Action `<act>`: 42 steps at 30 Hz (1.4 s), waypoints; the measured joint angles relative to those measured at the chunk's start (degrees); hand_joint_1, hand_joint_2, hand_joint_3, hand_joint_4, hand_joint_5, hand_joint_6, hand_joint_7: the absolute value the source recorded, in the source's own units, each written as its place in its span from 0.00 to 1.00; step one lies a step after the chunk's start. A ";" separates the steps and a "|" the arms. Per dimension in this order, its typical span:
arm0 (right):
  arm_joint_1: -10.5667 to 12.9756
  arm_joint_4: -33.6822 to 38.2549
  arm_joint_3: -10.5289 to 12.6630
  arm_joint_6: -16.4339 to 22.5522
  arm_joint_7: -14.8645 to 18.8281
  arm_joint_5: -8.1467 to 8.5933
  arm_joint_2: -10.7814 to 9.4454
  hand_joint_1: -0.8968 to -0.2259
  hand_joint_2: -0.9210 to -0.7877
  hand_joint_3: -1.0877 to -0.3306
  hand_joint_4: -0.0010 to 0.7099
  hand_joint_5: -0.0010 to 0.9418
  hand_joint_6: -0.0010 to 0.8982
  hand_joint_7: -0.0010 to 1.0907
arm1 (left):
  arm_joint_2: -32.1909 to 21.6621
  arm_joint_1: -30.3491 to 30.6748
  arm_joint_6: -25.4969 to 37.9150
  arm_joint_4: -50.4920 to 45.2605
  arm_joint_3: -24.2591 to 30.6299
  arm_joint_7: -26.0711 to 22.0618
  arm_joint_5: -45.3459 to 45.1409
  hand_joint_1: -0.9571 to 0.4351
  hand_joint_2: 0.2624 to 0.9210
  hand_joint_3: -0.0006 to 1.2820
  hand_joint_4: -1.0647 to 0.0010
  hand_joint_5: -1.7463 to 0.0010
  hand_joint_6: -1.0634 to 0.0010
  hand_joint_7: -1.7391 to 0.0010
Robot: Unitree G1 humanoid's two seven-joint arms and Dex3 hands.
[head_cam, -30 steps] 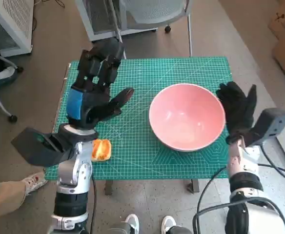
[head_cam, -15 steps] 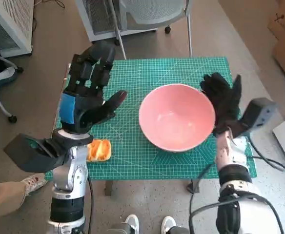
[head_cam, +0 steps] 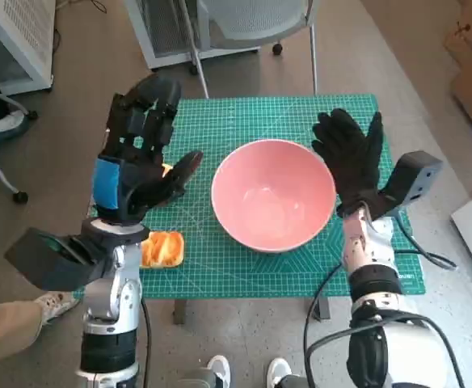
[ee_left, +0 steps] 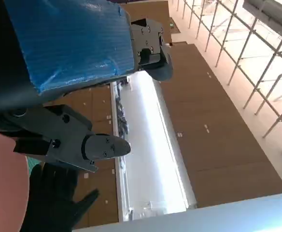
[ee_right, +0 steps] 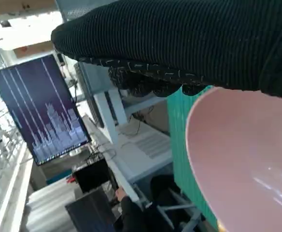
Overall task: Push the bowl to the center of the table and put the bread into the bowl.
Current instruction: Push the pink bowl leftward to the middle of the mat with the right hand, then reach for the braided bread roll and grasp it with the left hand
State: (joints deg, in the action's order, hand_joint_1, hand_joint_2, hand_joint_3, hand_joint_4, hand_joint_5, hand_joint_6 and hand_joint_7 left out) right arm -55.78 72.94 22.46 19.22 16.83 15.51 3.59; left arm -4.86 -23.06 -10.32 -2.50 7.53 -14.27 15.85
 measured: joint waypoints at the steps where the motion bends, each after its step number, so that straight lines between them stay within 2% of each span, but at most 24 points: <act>1: -0.11 0.01 -0.01 -0.17 -0.20 -0.02 -0.28 0.71 0.00 0.45 0.37 0.01 0.42 0.01 | 0.00 0.06 -0.07 -0.01 0.00 0.14 -0.08 0.60 0.89 0.27 0.89 0.90 1.00 0.56; 8: -0.95 0.07 -0.24 -1.02 -1.40 -0.14 -1.65 0.71 0.00 0.44 0.41 0.02 0.43 0.02 | -0.01 0.57 -0.35 -0.26 0.00 0.48 -0.13 0.60 0.90 0.26 0.89 0.90 1.00 0.56; 18: -1.96 0.12 -0.81 -1.26 -2.20 -0.24 -2.27 0.69 0.00 0.46 0.43 0.02 0.44 0.02 | -0.21 1.12 -0.67 -0.47 0.02 0.56 -0.20 0.59 0.92 0.26 0.88 0.90 1.00 0.58; 26: -1.99 0.12 -1.37 -1.25 -2.11 -0.23 -2.19 0.69 0.00 0.45 0.43 0.01 0.44 0.02 | -0.53 1.50 -1.05 -0.47 0.02 0.57 -0.30 0.59 0.93 0.25 0.87 0.90 1.00 0.58; 32: -2.01 -0.63 -1.49 -1.02 -0.85 -0.20 -1.33 0.68 0.00 0.45 0.42 0.01 0.43 0.02 | -1.01 1.70 -1.09 -0.53 0.06 0.70 -0.33 0.59 0.93 0.24 0.87 0.91 1.00 0.59; 36: -2.04 -3.07 -1.87 1.38 0.51 -0.18 -0.07 0.67 0.00 0.45 0.38 0.00 0.41 0.01 | -1.61 1.90 -1.08 -1.14 0.16 0.90 -0.36 0.58 0.96 0.22 0.87 0.92 1.00 0.60; 42: -1.92 -8.43 -1.98 10.35 5.44 0.21 2.39 0.63 0.00 0.52 0.37 0.01 0.40 0.01 | -2.54 1.94 -0.94 -2.57 0.43 1.17 -0.36 0.57 0.98 0.19 0.88 0.93 1.00 0.62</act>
State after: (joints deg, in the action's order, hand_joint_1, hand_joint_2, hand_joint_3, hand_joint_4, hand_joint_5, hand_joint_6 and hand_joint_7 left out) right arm -57.70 64.52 20.48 29.57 22.27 15.73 5.98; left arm -7.40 -21.12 -11.25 -5.07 7.96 -13.10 15.49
